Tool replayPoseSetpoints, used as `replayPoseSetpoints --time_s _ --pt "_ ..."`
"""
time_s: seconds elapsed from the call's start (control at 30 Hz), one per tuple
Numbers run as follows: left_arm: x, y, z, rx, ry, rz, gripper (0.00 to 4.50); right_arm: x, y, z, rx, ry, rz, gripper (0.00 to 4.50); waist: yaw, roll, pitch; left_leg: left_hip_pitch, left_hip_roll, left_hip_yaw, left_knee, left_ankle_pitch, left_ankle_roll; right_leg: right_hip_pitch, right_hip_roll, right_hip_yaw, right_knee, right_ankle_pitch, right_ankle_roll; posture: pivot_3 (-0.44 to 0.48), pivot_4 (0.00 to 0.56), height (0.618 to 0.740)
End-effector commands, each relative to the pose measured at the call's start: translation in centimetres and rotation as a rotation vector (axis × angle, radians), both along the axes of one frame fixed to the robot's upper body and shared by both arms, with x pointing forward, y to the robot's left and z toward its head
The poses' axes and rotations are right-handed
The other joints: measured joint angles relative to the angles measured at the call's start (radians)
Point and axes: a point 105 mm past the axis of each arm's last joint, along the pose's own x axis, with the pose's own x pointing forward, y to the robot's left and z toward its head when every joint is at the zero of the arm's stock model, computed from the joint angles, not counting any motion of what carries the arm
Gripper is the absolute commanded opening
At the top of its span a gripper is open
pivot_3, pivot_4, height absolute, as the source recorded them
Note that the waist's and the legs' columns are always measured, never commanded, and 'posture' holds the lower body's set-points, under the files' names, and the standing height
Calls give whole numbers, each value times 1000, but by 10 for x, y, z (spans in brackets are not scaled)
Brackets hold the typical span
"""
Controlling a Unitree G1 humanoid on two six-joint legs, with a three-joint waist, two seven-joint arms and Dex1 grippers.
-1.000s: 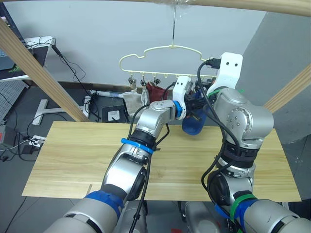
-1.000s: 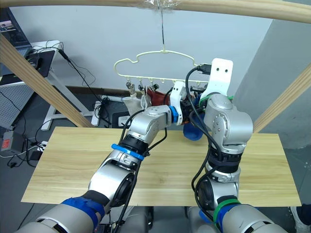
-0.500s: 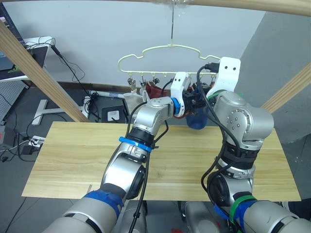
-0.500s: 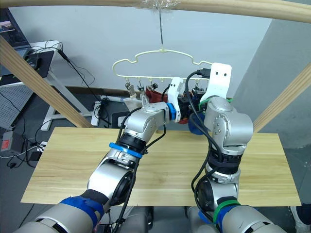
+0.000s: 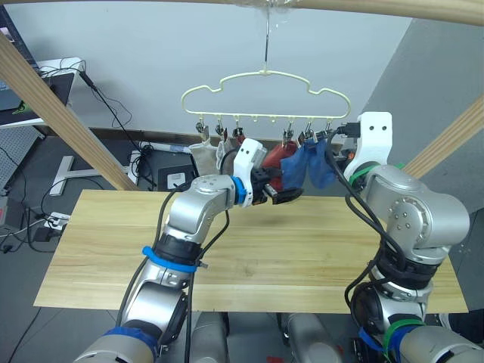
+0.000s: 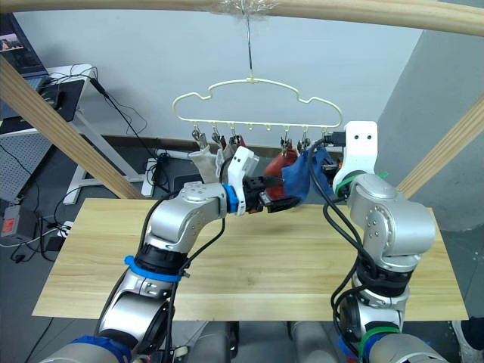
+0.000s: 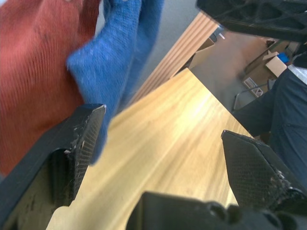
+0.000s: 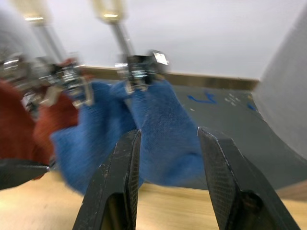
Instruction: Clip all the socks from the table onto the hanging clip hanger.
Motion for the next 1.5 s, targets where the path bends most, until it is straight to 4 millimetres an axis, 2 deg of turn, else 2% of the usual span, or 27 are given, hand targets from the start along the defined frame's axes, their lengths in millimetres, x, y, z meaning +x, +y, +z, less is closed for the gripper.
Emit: replayPoseSetpoints --time_s 0.03,0.1,0.27,0.37,0.6,0.73,0.87,0.93,1.03,1.17,1.5 --pt "-11 19 10 -43 -39 55 4460 -27 7 -7 14 -31 175 1914 0 0 0 0 0 0 0 0 0 0 0 0 0 0 0 -90 228 740" --pt "-15 39 2 -48 -39 133 4460 -44 3 -30 -3 1 238 1914 2 0 -1 0 0 0 0 0 0 0 0 -1 0 0 0 -80 222 740" --pt "-31 68 -11 -56 -22 237 4460 -64 -2 -61 -31 20 283 1914 4 0 -1 1 0 1 1 0 0 1 -1 1 0 0 1 -51 206 740" --pt "-37 86 -17 -73 -9 313 4460 -72 -2 -71 -47 3 303 1914 4 -2 -7 3 0 1 2 0 0 2 0 1 0 -2 4 -32 195 740" --pt "-58 133 -47 -51 0 528 4460 -86 -23 -101 -111 -59 242 1914 7 -3 -35 6 0 1 2 1 1 5 0 2 0 -2 4 1 176 740" --pt "-69 155 -57 -56 -34 662 4460 -91 -29 -115 -132 -91 210 1914 14 -5 -47 7 0 2 2 1 1 7 0 2 -2 -3 4 14 172 740" --pt "-79 168 -63 -65 -47 759 4460 -93 -30 -124 -152 -113 200 1914 26 -7 -65 10 0 3 2 1 1 9 0 3 -1 -2 0 38 160 740" --pt "-84 173 -67 -52 -45 789 4460 -93 -30 -126 -156 -125 197 1914 33 -8 -68 14 0 3 2 1 1 13 0 4 -1 -6 -8 50 157 740" --pt "-89 181 -78 -7 -23 855 4460 -95 -30 -130 -165 -135 198 1914 41 -8 -77 16 0 3 2 1 1 14 0 4 -2 -7 -9 55 150 740" --pt "-94 189 -82 15 -59 926 4460 -97 -35 -135 -189 -135 168 1914 56 -9 -88 16 0 3 2 1 1 14 0 4 -2 -7 -10 68 148 740" --pt "-101 191 -84 -4 -84 955 4460 -99 -38 -140 -201 -123 153 1914 59 -10 -93 17 1 4 2 1 1 15 0 4 -2 -8 -11 74 148 740"
